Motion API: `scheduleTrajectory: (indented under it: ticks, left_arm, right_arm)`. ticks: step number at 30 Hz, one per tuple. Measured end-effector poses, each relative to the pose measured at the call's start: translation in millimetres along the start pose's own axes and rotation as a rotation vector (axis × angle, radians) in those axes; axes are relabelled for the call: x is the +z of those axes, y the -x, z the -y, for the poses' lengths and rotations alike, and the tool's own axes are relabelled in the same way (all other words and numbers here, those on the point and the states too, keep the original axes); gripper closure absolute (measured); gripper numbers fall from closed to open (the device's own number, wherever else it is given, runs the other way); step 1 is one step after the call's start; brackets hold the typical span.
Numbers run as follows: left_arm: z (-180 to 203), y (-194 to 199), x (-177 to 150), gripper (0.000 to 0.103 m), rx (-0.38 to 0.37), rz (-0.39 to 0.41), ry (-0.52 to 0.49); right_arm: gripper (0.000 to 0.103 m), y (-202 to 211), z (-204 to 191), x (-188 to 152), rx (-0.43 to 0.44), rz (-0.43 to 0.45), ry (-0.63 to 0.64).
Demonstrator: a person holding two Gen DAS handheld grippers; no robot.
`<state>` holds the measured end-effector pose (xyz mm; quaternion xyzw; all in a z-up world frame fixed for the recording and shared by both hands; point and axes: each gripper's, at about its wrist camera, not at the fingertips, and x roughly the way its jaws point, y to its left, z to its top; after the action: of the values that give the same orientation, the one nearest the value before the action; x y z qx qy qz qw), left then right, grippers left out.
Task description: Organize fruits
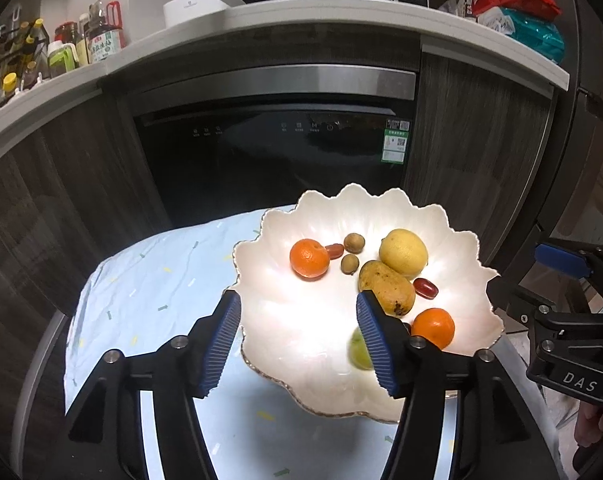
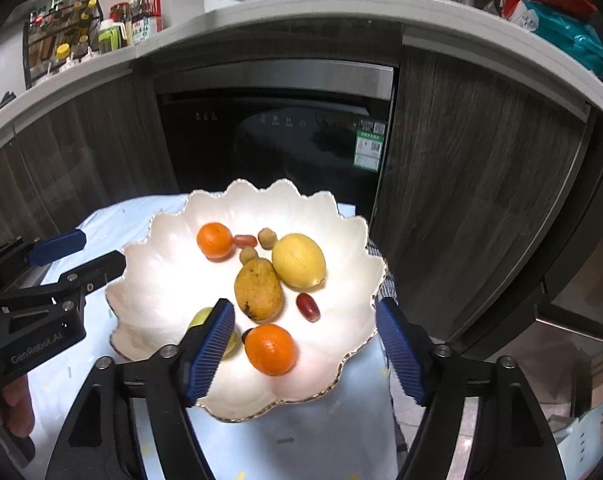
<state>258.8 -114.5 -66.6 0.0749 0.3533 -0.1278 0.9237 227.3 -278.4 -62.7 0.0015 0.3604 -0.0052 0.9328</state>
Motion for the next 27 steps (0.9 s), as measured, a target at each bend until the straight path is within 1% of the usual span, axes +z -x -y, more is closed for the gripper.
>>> scheduleTrajectory:
  ticks: [2,7,17,21,27]
  left_arm:
    - [-2.5,9.3,0.8,0.039,0.004,0.01,0.006]
    - [-9.7,31.9,1.3,0.038,0.035,0.038,0.011]
    - [-30.4,73.5,-5.3,0.035,0.066,0.067,0.053]
    - [-36.8,91.8,-11.5,0.034,0.08,0.084,0.065]
    - [-43.4,114.1,-23.6,0.034,0.097,0.092,0.082]
  right_arm:
    - [0.024,8.7,-2.0,2.2,-0.003,0.018,-0.009]
    - [0.02,29.6,-11.1,5.8,-0.007,0.062,-0.012]
    - [0.02,58.5,-32.0,7.3,0.008,0.101,-0.028]
    - [0.02,69.6,-40.2,5.3,0.017,0.113,-0.026]
    - [0.02,90.2,-53.7,-1.4,0.021,0.13,-0.013]
